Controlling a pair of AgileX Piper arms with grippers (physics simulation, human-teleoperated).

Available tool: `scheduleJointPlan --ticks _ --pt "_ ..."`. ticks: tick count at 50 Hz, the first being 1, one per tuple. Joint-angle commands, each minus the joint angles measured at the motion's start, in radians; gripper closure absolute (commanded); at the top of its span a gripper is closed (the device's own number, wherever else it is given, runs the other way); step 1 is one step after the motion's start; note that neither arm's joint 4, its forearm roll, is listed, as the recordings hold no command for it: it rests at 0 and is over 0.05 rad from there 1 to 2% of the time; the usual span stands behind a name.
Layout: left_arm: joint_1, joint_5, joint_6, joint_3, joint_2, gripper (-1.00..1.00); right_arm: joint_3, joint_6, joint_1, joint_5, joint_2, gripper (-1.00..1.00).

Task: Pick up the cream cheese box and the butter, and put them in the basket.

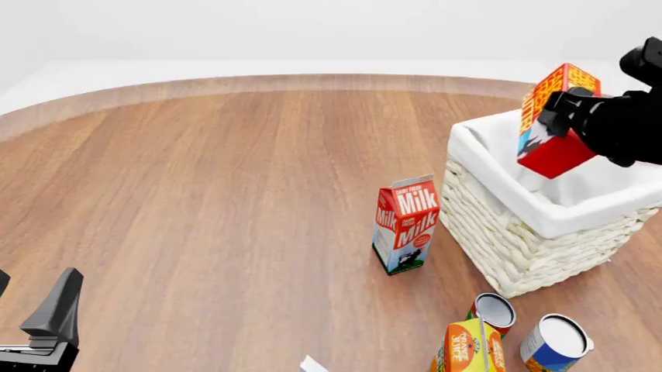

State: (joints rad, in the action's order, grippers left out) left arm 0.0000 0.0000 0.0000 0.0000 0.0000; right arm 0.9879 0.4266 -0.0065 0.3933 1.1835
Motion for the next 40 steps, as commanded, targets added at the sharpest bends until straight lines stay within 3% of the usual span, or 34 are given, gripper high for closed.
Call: scheduleJointPlan --ticks 1,40 --pt "0.000 0.000 0.000 0.000 0.000 -1.00 0.007 0.017 -0.014 -0.028 0.011 1.00" --pt "0.000 0.000 0.000 0.000 0.000 -1.00 -0.018 0.019 -0.032 -0.062 0.032 1.00"
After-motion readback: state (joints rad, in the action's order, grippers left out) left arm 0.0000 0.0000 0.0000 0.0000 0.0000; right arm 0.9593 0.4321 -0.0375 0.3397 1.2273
